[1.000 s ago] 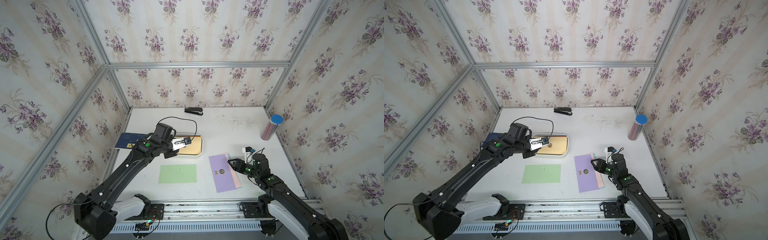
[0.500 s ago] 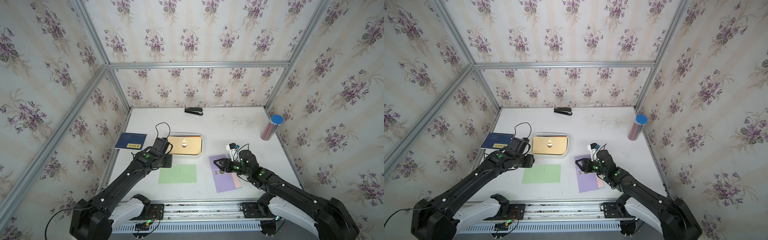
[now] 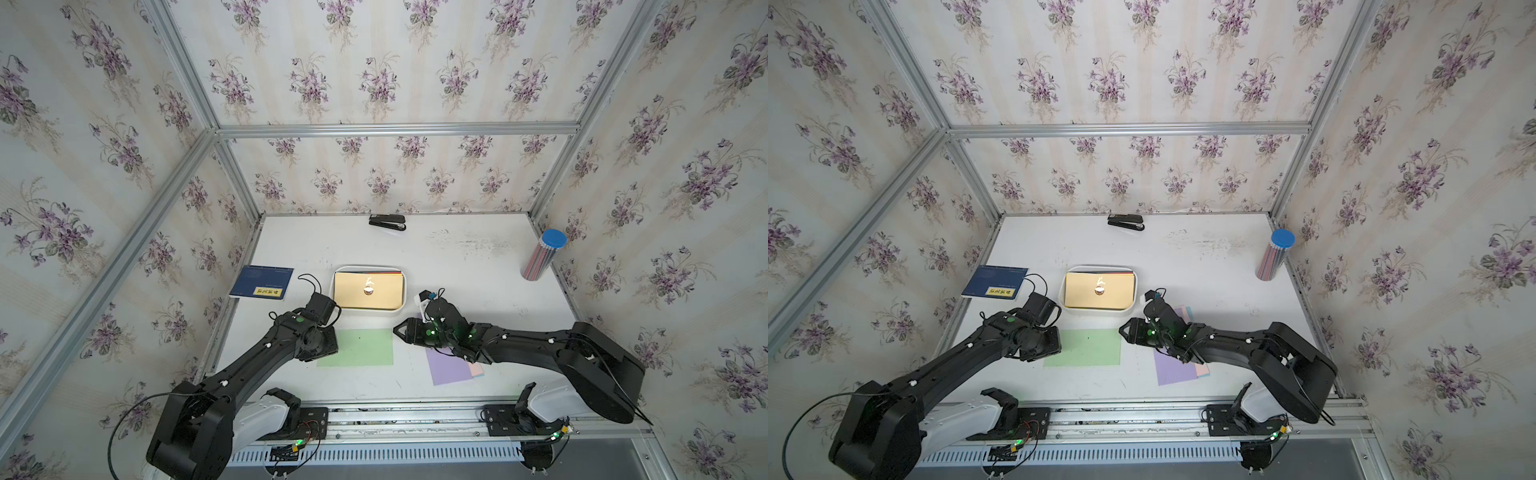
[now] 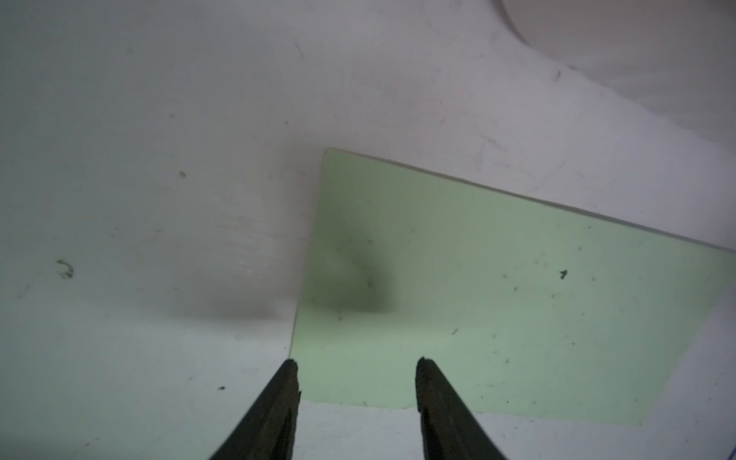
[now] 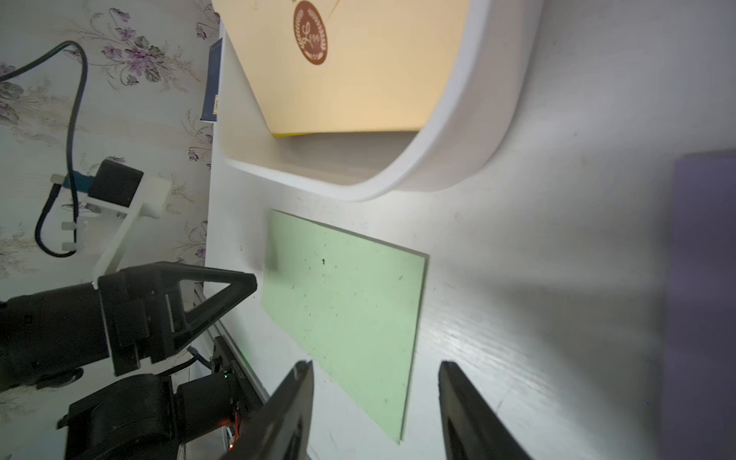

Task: Put the sealed envelopes into the storage box
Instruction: Pick up the envelope from the center of the board.

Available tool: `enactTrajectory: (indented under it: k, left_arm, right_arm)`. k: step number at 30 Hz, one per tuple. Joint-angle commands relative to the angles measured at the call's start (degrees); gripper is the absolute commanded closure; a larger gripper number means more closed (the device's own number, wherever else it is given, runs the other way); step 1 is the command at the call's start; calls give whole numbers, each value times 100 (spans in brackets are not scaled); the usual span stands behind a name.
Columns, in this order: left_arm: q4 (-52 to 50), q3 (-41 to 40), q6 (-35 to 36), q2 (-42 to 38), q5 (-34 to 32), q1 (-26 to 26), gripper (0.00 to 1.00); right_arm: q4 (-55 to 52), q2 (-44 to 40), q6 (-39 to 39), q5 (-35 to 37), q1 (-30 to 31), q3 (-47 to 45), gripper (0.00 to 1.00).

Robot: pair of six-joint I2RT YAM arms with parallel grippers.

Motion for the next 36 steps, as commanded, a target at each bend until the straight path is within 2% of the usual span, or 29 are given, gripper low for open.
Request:
enactTrajectory:
  k: [1,19,36]
  left_arm:
    - [215,-82,-97,57,126,81,51]
    - [813,-425,14,491,626,243,54]
    - [1055,-605,7,571,793,249,55]
  right_arm:
    - [158,221,218,162,16,125,46]
    - [505,1286,491,-260,103,329,49]
    - [983,1220,837,-705,121,477,49]
